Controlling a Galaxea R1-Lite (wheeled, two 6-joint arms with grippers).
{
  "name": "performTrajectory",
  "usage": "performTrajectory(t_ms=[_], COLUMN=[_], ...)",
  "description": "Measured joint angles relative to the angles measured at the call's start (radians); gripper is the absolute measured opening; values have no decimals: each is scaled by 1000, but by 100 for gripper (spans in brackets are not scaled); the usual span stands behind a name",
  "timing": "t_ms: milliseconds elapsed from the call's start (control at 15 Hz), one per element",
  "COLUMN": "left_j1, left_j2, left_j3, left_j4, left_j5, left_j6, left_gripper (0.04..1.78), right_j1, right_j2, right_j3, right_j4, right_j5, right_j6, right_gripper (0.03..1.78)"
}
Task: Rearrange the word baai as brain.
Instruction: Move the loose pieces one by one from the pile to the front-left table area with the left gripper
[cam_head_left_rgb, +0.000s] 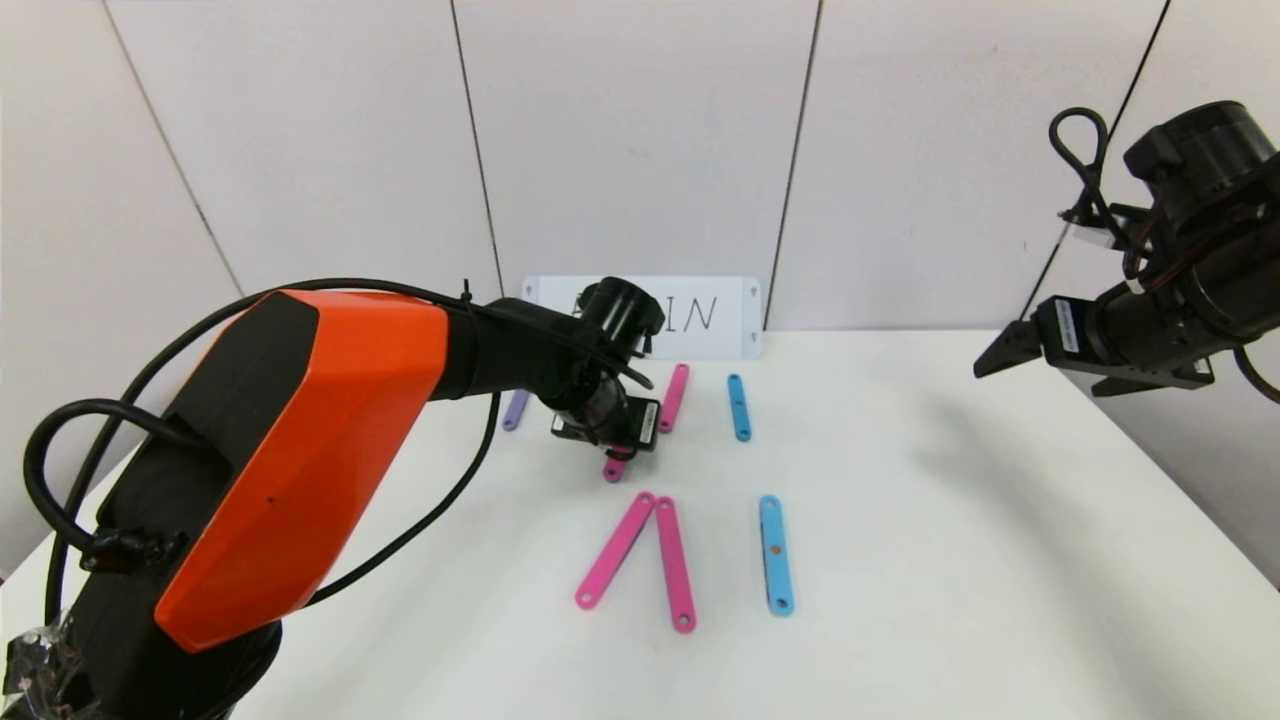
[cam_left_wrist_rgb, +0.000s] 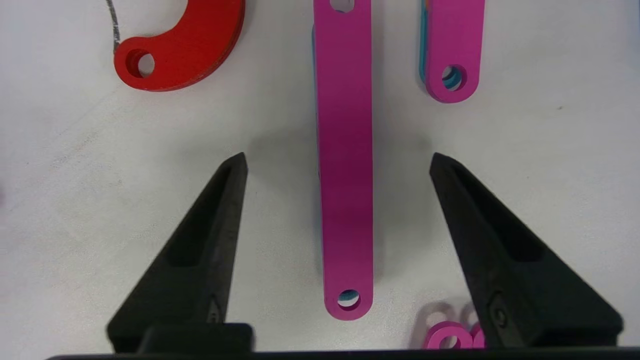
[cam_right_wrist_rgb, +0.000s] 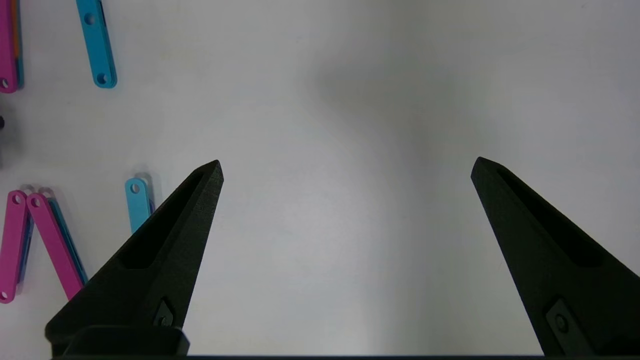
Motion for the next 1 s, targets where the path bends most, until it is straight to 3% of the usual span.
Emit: performTrajectory(t_ms=[133, 333, 667, 1000], left_j1=[10, 76, 232, 463], left_j2=[-21, -101, -267, -401], left_j3=[2, 28, 215, 397], left_j4=[10, 16, 10, -35], left_j5=[2, 11, 33, 45], left_j6=[-4, -2, 9, 101], left_gripper=[156, 173, 174, 174], right_j1=[3, 7, 17, 25], right_j2=[2, 3, 7, 1], right_j3=[2, 6, 10, 16], right_j4=[0, -1, -1, -1], right_j5=[0, 0, -2, -3], right_j6=[-2, -7, -5, -5], right_gripper=[174, 174, 174, 174])
